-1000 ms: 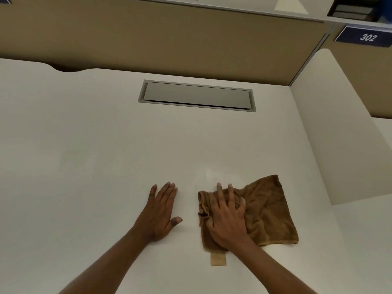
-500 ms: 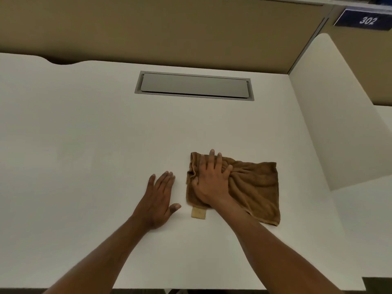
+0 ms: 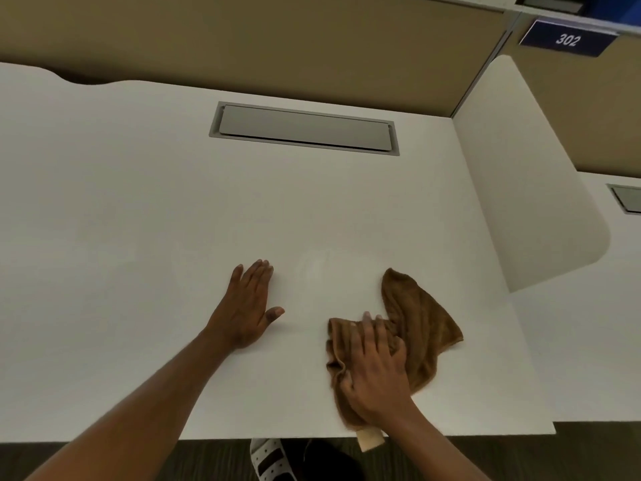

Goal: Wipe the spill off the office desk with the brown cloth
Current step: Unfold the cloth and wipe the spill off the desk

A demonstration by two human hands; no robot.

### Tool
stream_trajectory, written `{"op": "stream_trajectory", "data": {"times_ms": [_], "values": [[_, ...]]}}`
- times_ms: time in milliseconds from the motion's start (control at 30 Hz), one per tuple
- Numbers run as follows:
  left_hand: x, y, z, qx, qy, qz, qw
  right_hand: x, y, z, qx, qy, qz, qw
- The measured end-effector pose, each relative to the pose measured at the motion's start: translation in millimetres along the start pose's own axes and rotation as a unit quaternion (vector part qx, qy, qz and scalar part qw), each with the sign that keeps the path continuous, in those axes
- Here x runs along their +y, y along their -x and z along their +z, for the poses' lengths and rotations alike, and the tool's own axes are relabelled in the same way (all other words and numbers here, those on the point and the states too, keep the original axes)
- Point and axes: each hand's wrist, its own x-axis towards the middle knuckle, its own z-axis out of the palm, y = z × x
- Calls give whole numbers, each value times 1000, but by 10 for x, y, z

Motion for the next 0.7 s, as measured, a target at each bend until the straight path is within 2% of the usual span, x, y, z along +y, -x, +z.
{"op": "stream_trajectory", "data": {"times_ms": [133, 333, 567, 700], "values": [[2, 1, 11, 5, -6, -5, 1000, 350, -40, -24, -3, 14, 72, 997], [-5, -23, 46, 0, -40, -10, 999, 412, -754, -199, 4, -10, 142, 990], [-38, -68, 118, 0, -59, 1, 998, 118, -1913, -500, 25, -33, 118, 992], [-46, -64, 125, 16, -39, 3, 999, -88, -2098, -512, 16, -24, 75, 997]]}}
